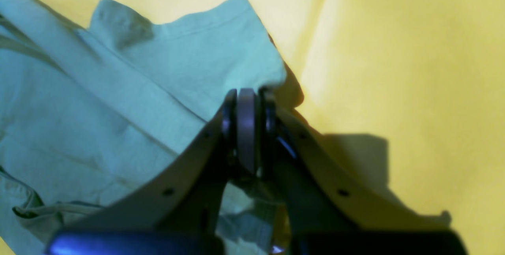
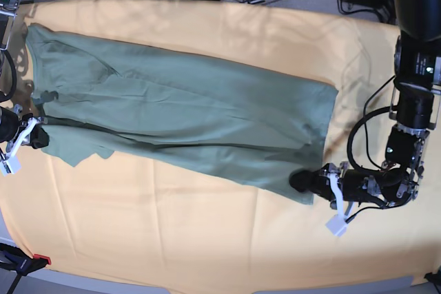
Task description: Fold the T-shirt properly
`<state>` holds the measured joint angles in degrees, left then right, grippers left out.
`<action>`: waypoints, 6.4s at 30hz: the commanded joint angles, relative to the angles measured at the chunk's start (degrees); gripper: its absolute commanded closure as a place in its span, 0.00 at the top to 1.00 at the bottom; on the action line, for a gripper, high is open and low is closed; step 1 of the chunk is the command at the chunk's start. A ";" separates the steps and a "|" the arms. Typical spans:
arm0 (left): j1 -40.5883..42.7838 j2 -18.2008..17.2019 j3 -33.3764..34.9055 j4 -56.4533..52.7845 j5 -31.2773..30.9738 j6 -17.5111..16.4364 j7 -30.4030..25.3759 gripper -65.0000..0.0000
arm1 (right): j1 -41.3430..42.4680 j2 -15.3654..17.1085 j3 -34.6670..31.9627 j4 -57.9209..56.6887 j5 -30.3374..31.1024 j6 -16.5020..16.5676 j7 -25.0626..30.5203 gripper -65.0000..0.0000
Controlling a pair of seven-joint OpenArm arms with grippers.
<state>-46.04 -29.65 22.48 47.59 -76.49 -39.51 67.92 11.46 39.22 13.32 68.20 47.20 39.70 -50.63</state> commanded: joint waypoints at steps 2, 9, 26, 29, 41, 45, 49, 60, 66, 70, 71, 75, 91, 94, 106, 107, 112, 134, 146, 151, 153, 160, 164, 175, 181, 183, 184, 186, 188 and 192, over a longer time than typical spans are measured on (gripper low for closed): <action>-1.95 -0.63 -0.44 0.90 0.59 -0.49 -3.87 0.00 | 1.57 1.77 0.55 0.96 1.03 0.30 1.55 0.00; -1.95 -1.03 -1.99 0.90 7.04 -0.49 -10.12 0.00 | 1.75 1.77 0.55 0.98 1.03 0.30 2.45 0.00; -1.90 -1.03 -1.99 0.90 7.04 -0.49 -10.49 0.00 | 1.73 1.73 0.55 0.98 -3.80 0.30 15.28 0.00; -1.73 -0.98 -1.99 0.90 6.51 -0.49 -9.70 0.00 | 1.73 1.51 0.55 0.96 -3.72 0.30 12.68 0.00; -0.59 -2.51 -2.01 0.94 -8.51 -0.49 7.39 0.00 | 0.74 1.86 0.55 0.98 3.26 0.30 3.61 0.00; 0.68 -2.84 -1.99 1.07 -8.51 -0.49 12.08 0.00 | 0.79 1.92 0.55 0.98 3.82 0.30 1.79 0.00; 1.44 -3.13 -1.99 1.07 -8.51 -0.49 12.08 0.00 | 0.76 1.90 0.55 0.98 3.82 0.30 -1.40 0.00; 1.25 -5.57 -1.99 2.10 -8.51 -0.49 12.08 0.00 | 0.94 5.29 0.55 0.98 3.87 0.30 -5.11 0.00; 1.36 -5.57 -1.99 2.58 -8.51 3.74 12.08 0.00 | 0.72 5.20 0.55 0.96 4.11 0.30 -6.03 0.00; 2.60 -5.60 -1.99 2.58 -8.51 5.25 12.08 0.00 | 0.76 5.07 0.55 0.96 5.81 0.30 -5.99 0.00; 3.37 -5.57 -1.99 2.58 -8.51 5.22 12.08 0.00 | 0.76 5.05 0.55 0.96 6.08 0.30 -5.99 0.00; 6.78 -5.60 -1.99 2.58 -8.51 5.03 12.08 0.00 | 0.74 4.42 0.55 0.96 5.42 0.30 -6.03 0.00; 8.24 -5.86 -1.99 2.56 -8.51 4.61 12.08 0.39 | 1.86 4.48 0.55 0.96 5.40 0.30 -7.93 0.67; 8.26 -5.90 -1.99 2.56 -8.51 4.61 12.08 0.58 | 3.89 4.76 0.59 0.96 9.20 0.30 -7.93 0.67; 8.24 -5.88 -1.99 2.56 -8.51 4.59 12.08 0.58 | 3.28 -5.55 0.55 0.96 -9.01 -1.07 4.68 0.67; 8.26 -5.90 -1.99 2.56 -8.51 4.59 12.08 0.58 | 2.82 -6.43 0.55 0.96 -11.39 -2.14 6.12 0.67; 8.26 -5.95 -1.99 2.56 -8.51 4.59 12.08 0.58 | 2.19 -9.73 0.55 0.94 -21.20 -9.60 9.60 0.67; 8.24 -5.90 -1.99 2.56 -8.51 4.55 12.08 0.58 | 1.90 -9.42 0.59 -1.92 -5.07 0.30 4.48 0.00; 8.09 -5.95 -1.99 2.56 -8.51 0.66 12.08 0.58 | -4.15 -4.26 0.59 14.23 13.44 0.30 -6.47 0.00; 7.78 -6.23 -1.99 2.56 -8.51 0.26 12.08 0.58 | -10.45 -3.78 0.59 22.43 12.63 0.30 -6.45 0.00; 7.76 -6.64 -2.01 2.56 -8.51 0.28 12.08 0.58 | -12.57 -3.76 0.59 23.58 12.37 0.30 -6.69 0.00; 7.78 -7.89 -4.94 2.56 -8.51 0.31 12.08 0.58 | -17.05 -1.44 0.59 23.67 12.39 0.30 -11.54 0.00; 7.78 -8.33 -10.38 2.56 -8.51 0.57 12.08 0.58 | -17.03 1.05 0.59 23.69 12.41 0.30 -13.68 0.00; 7.80 -9.73 -26.12 2.56 -8.51 1.62 12.08 0.58 | -16.98 1.81 0.59 23.69 12.87 0.30 -22.03 0.55; 7.96 -10.71 -32.54 2.56 -8.51 1.62 12.08 0.58 | -15.61 3.28 4.35 25.07 19.50 0.30 -22.05 0.55; 8.11 -11.72 -34.56 2.56 -8.51 1.64 12.08 0.58 | -15.61 3.45 8.02 26.43 26.12 0.30 -22.08 0.52; 8.11 -12.31 -35.60 2.56 -8.51 1.64 12.08 0.58 | -15.61 3.43 9.99 26.77 29.64 0.30 -22.05 0.50; 8.11 -13.49 -37.55 2.56 -8.51 1.84 12.08 0.58 | -15.61 3.10 13.33 26.86 35.71 0.30 -22.08 0.44; 8.11 -14.58 -39.50 2.56 -8.51 1.84 12.08 0.58 | -15.63 2.29 15.54 26.84 36.13 0.30 -22.10 0.37; 8.26 -16.41 -42.14 2.56 -8.51 1.84 12.08 0.58 | -15.78 -0.42 16.02 26.82 33.59 0.30 -22.05 0.13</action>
<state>-36.36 -44.71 -19.22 49.41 -83.59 -37.56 80.71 -4.95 37.36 28.82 94.21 79.88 39.70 -73.71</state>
